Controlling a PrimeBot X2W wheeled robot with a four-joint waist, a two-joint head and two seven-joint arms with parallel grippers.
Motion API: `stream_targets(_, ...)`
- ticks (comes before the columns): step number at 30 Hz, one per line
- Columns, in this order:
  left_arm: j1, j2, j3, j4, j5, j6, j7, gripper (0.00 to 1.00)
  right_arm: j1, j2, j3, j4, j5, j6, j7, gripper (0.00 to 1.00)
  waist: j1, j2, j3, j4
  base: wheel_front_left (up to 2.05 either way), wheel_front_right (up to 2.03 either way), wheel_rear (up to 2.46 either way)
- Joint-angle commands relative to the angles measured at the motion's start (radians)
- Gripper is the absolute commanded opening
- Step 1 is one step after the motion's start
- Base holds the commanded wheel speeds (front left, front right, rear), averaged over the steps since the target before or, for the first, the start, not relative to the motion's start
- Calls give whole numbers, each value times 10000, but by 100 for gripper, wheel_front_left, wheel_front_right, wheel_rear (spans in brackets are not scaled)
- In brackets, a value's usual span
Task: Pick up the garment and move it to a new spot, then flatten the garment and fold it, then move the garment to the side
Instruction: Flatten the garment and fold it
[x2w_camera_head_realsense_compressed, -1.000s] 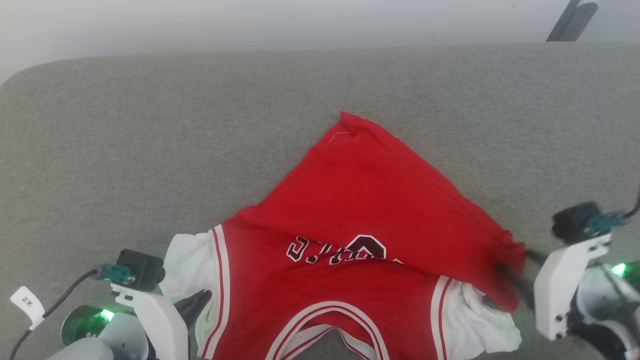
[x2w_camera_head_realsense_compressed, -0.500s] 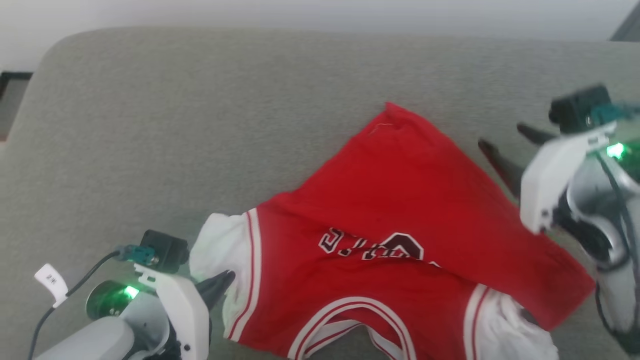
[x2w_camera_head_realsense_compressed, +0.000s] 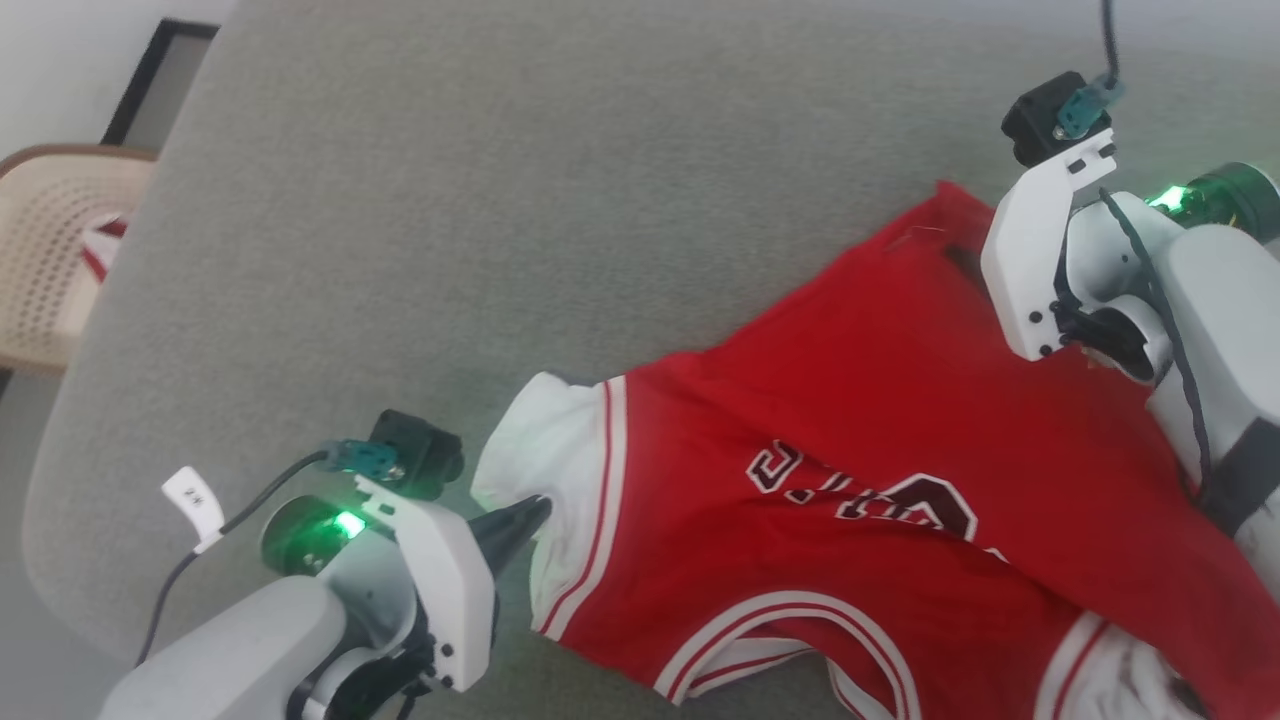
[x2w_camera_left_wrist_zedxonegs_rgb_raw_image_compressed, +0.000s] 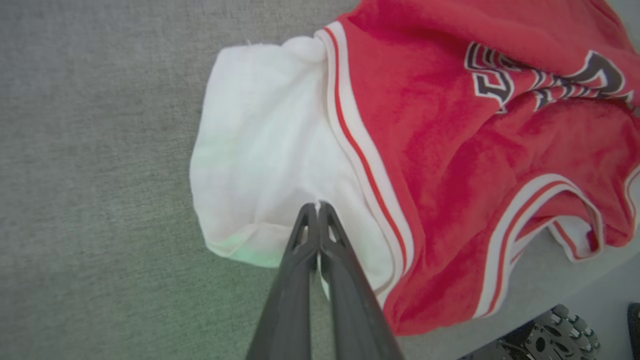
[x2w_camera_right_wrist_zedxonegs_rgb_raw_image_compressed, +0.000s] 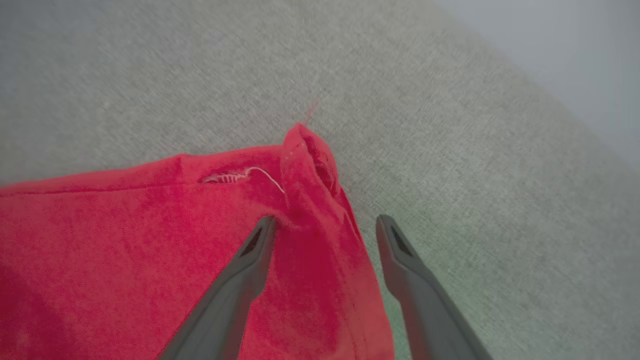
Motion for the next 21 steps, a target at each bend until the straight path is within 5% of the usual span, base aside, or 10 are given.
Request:
stream_targets(1, -172, -130, -42, 104, 58, -97, 10, 0, -276, -24, 249, 433, 26, -7, 126, 100, 0, 0, 204, 280, 0, 0, 0)
stream_targets(9, -452, -531, -174, 649, 117, -437, -58, 0, -769, 224, 1710, 2357, 989, 2, 1370, 95, 0, 0, 291, 636, 0, 0, 0)
stream_targets(10, -478, -576, -186, 779, 102, -478, -82, 0, -798, 235, 2012, 2561, 1328, 14, 1663, 0, 0, 0, 268, 656, 0, 0, 0)
stream_targets(21, -722, -246, 84, 972, -66, -450, 53, 0, -1678, -251, 2775, 2259, 2185, -14, 542, 0, 0, 0, -169, 208, 0, 0, 0)
